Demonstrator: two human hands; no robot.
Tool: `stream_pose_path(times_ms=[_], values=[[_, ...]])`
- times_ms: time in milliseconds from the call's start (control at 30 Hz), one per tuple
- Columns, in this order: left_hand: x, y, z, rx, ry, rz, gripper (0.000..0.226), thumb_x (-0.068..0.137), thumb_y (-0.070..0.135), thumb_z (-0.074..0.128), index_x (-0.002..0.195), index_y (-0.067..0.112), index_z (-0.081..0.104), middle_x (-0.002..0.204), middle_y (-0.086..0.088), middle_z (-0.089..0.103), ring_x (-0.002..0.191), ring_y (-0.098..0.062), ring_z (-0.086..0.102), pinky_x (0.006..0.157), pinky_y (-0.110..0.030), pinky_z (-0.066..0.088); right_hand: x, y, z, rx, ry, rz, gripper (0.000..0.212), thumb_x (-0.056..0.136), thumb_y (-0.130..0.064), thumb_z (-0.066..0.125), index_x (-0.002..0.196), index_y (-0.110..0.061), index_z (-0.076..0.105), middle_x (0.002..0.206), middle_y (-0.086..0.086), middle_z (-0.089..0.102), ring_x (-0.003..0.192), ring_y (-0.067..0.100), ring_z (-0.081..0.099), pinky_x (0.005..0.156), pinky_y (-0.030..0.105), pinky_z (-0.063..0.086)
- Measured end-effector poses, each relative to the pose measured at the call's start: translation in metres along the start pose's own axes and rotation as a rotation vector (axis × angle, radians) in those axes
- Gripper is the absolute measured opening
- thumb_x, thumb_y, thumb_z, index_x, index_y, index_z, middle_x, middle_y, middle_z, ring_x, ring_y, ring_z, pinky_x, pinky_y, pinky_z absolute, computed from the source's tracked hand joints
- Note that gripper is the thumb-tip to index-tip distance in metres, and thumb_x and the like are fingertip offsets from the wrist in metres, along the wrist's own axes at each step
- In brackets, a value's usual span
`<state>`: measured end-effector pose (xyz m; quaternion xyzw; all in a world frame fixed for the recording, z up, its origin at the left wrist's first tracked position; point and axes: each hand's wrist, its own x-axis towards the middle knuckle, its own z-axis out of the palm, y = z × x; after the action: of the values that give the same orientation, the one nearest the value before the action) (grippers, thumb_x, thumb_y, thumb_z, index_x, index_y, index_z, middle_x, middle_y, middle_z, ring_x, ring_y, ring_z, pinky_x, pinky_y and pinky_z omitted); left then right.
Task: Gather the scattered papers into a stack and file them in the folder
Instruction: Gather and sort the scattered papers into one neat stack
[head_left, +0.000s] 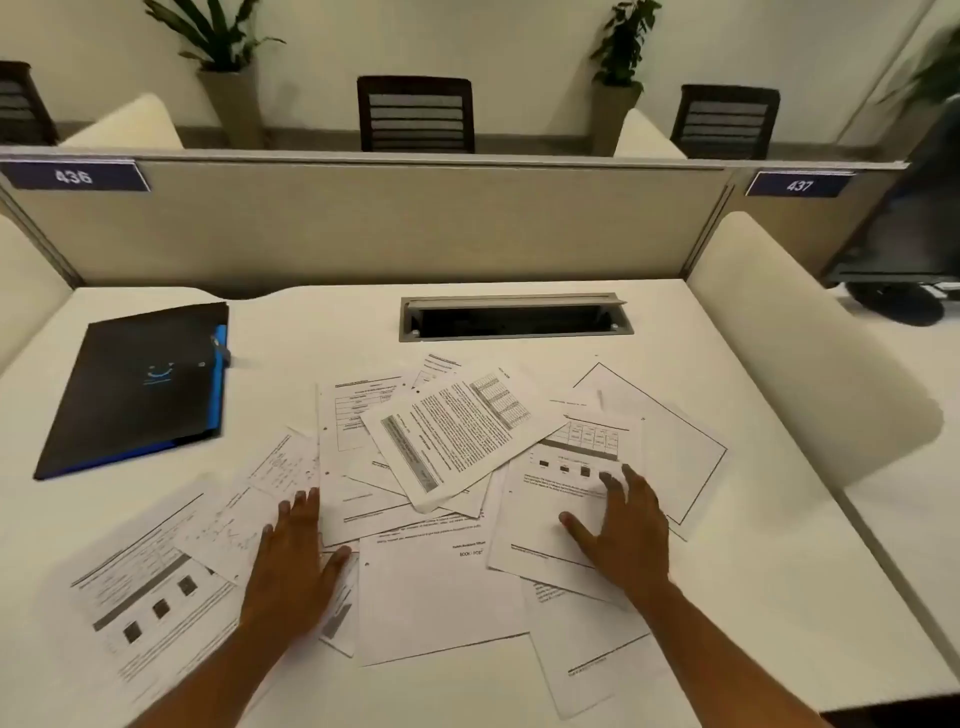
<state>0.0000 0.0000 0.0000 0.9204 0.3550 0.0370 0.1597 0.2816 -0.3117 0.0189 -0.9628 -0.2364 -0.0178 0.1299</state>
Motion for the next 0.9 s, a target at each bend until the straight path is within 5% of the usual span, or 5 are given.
stream_pose_path(times_ms=[233,367,567,700,900], values=[[-0.008,-0.007,0.019,0.052,-0.065,0.004,0.097,0.081,0.075,-0.002,0.153,0.011,0.007,0.162,-0.006,0.006,0.149,-0.025,0.009,0.119,-0.042,0.011,0.001,0.011,-0.002,-0.069,-0.071,0.212,0.136,0.043,-0.104,0.048,0.147,-0.017,0.041,0.14,0.014,0.052,0.124,0.036,0.049,0.096,0.051,0.047],[-0.011,-0.004,0.02,0.006,-0.097,-0.003,0.079,0.091,0.058,0.02,0.153,0.01,0.004,0.162,-0.003,0.007,0.149,-0.02,0.005,0.121,-0.041,0.009,0.007,0.009,-0.005,0.014,-0.067,0.193,0.118,0.05,-0.087,0.071,0.143,-0.017,0.048,0.125,0.012,0.058,0.109,0.033,0.057,0.086,0.045,0.052],[-0.01,-0.001,0.014,-0.022,-0.101,-0.037,0.07,0.091,0.025,0.055,0.152,0.017,0.021,0.159,-0.006,0.019,0.149,-0.023,0.011,0.121,-0.042,0.012,0.019,-0.003,-0.014,0.707,-0.109,0.342,0.091,0.078,-0.011,0.085,0.151,-0.017,0.031,0.134,0.015,0.062,0.121,0.035,0.061,0.099,0.039,0.048],[0.004,0.005,0.005,-0.095,-0.05,-0.046,0.068,0.083,0.034,0.062,0.144,0.014,0.037,0.15,-0.002,0.036,0.139,-0.028,0.034,0.117,-0.048,0.024,0.033,-0.014,-0.013,0.888,-0.168,0.523,0.08,0.082,-0.01,0.081,0.148,-0.013,0.036,0.134,0.013,0.064,0.119,0.033,0.062,0.1,0.04,0.049],[0.043,0.022,-0.019,-0.484,-0.007,-0.305,0.078,0.082,0.037,0.071,0.144,0.017,0.028,0.128,-0.011,0.056,0.113,-0.03,0.057,0.094,-0.048,0.049,0.044,-0.037,-0.005,0.846,-0.288,0.469,0.05,0.087,-0.01,0.074,0.134,-0.009,0.057,0.131,0.011,0.066,0.118,0.033,0.062,0.101,0.042,0.051]])
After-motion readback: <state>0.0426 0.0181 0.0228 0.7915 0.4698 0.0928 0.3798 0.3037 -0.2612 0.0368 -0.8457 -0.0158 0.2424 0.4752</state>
